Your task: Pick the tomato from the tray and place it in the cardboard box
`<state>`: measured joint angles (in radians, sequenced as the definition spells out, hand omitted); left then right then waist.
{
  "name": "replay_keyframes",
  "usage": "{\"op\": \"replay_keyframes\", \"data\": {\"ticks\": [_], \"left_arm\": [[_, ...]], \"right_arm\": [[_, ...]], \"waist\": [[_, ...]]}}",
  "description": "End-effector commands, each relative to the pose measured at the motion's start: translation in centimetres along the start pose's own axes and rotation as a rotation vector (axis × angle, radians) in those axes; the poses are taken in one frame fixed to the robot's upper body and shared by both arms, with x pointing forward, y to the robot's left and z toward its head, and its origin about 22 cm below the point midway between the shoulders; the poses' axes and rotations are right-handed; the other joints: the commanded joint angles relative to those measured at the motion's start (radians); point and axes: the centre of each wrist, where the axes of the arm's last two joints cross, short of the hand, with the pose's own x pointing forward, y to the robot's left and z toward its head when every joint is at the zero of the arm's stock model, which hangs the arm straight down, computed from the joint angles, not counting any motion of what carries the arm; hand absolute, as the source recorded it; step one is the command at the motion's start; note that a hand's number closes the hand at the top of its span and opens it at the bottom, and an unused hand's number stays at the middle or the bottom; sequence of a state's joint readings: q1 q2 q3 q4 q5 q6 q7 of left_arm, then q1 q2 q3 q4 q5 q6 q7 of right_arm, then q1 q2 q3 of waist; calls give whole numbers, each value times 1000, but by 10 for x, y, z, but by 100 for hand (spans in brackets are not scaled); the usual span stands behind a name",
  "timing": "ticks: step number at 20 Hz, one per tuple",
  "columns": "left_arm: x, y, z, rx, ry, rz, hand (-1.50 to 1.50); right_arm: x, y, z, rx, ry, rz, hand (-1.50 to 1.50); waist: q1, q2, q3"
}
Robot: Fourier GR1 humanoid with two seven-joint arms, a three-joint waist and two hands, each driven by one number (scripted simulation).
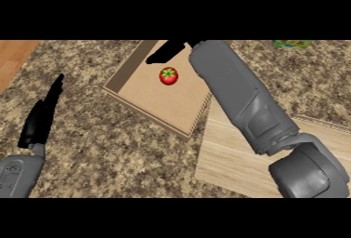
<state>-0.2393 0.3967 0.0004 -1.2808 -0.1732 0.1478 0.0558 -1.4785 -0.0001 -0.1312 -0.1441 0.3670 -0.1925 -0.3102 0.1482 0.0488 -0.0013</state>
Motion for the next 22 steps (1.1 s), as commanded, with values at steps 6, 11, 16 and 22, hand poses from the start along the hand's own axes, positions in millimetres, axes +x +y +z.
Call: {"op": "replay_keyframes", "data": {"ticks": [6,11,16,22], "left_arm": [[-4,17,0,31,34,16,0],[-10,0,8,40,8,8,0],[-10,17,11,40,34,5,0],[-14,6,8,62,41,10,0]], "right_arm": [[-15,-47,2,-109,-48,-235,-150],[-50,-96,20,-160,-14,-247,-150],[-86,-146,48,-192,29,-245,-150],[-102,-194,73,-140,19,-203,-150]], "waist": [[-48,-8,1],[-54,-3,1],[-56,-8,3],[-72,-8,3]]}}
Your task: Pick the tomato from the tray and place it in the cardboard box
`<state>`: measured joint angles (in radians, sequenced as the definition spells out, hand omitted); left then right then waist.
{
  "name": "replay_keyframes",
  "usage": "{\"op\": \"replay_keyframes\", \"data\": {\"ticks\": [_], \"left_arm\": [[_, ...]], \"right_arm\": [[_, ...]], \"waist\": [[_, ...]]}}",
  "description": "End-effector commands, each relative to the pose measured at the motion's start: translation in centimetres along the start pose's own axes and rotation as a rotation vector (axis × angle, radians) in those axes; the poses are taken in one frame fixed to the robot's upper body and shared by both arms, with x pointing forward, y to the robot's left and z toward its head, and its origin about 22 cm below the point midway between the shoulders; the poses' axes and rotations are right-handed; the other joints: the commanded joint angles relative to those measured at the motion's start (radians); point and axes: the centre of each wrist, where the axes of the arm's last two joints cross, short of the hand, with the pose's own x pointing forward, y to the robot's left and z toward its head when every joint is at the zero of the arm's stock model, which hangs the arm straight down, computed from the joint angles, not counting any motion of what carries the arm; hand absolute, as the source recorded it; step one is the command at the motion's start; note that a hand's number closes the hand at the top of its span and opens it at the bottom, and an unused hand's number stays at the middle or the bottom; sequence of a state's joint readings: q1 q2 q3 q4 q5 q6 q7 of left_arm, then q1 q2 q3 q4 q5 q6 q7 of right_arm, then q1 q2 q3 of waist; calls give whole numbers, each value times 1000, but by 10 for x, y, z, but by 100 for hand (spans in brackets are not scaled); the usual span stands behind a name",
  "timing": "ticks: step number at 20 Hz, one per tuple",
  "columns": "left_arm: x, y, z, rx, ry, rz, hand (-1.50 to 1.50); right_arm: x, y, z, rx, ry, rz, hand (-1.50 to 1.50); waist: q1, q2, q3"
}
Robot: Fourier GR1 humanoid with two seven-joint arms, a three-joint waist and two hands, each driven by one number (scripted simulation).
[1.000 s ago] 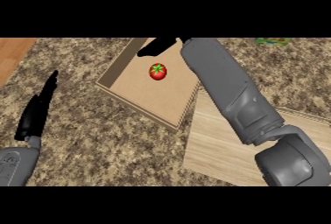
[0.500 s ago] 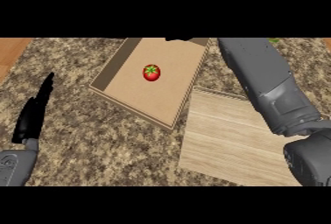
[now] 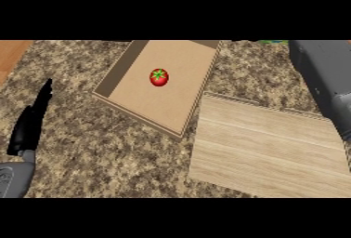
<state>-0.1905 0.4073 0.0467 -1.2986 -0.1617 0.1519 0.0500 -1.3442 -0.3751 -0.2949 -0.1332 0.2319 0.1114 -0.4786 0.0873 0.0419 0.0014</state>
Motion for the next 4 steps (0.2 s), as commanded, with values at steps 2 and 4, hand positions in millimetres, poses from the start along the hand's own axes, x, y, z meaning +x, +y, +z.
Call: {"op": "replay_keyframes", "data": {"ticks": [2,4], "left_arm": [[0,2,0,6,-9,-1,0],[2,2,2,7,-12,7,0]], "right_arm": [[-19,-53,27,53,8,58,-150],[-10,-70,28,72,26,74,-150]], "waist": [[-3,0,1],[10,1,1]]}}
